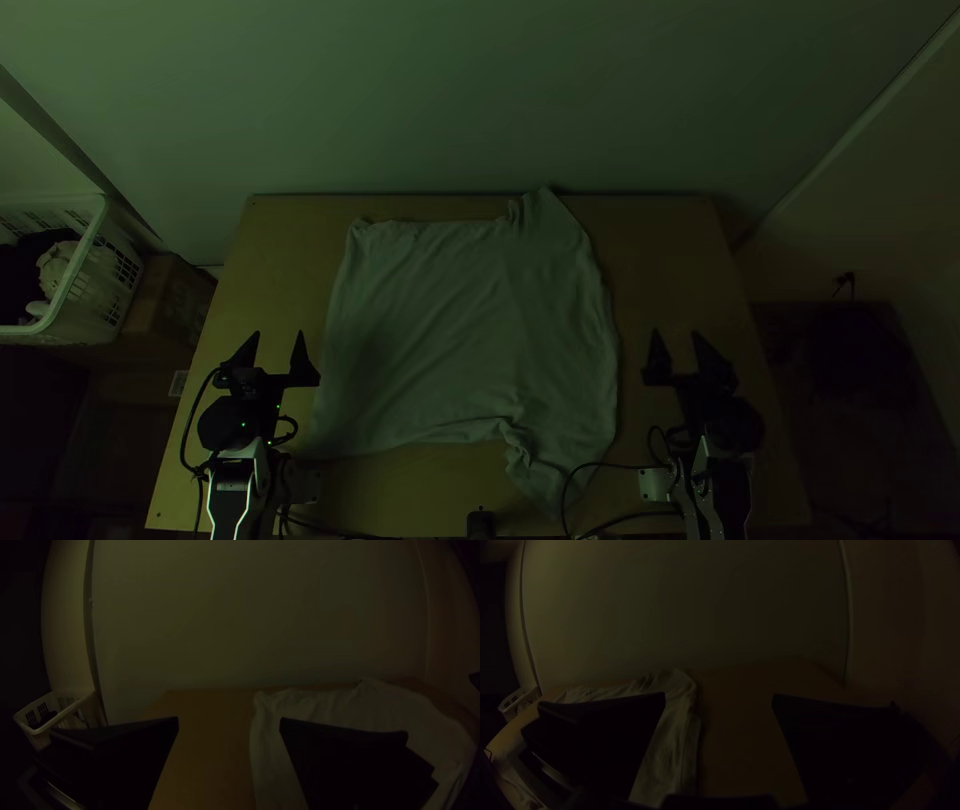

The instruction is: Fold the t-shirt

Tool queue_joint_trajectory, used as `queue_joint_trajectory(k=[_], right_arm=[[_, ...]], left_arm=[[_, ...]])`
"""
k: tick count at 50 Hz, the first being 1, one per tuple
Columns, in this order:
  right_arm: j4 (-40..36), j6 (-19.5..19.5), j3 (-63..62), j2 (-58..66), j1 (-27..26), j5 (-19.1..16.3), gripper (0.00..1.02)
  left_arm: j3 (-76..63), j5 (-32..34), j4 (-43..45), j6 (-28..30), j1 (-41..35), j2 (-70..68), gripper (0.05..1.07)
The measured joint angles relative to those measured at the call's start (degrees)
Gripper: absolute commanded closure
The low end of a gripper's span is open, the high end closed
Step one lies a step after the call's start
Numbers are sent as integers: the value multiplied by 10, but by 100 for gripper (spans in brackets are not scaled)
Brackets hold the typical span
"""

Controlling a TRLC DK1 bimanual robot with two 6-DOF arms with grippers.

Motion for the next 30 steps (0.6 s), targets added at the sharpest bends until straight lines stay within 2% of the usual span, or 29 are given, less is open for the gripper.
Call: queue_joint_trajectory(k=[11,30], right_arm=[[71,-1,41,0,-27,0,4],[181,-21,94,36,-28,0,4]], left_arm=[[3,0,63,-4,-2,0,10],[78,16,110,-3,-2,43,10]])
